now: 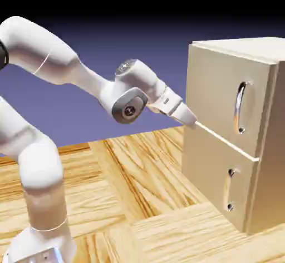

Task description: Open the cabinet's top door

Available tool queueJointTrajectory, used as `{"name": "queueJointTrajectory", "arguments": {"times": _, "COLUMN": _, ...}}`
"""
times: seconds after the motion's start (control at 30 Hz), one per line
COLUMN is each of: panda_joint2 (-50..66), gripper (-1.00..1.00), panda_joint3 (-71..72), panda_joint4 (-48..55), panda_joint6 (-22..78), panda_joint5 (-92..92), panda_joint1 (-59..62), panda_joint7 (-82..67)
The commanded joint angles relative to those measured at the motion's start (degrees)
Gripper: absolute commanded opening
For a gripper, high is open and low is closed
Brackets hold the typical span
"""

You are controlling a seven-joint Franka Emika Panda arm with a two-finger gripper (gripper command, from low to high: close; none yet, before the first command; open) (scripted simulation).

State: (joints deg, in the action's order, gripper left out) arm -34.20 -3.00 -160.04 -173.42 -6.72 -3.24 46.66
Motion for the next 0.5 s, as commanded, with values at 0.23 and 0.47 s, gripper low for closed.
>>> {"name": "queueJointTrajectory", "arguments": {"times": 0.23, "panda_joint2": -4.6, "gripper": 1.00, "panda_joint3": -8.9, "panda_joint4": 2.9, "panda_joint6": 1.7, "panda_joint5": -19.9, "panda_joint1": -7.6, "panda_joint7": 12.5}}
{"name": "queueJointTrajectory", "arguments": {"times": 0.47, "panda_joint2": -8.6, "gripper": 1.00, "panda_joint3": -16.7, "panda_joint4": 5.4, "panda_joint6": 3.2, "panda_joint5": -37.4, "panda_joint1": -14.2, "panda_joint7": 23.4}}
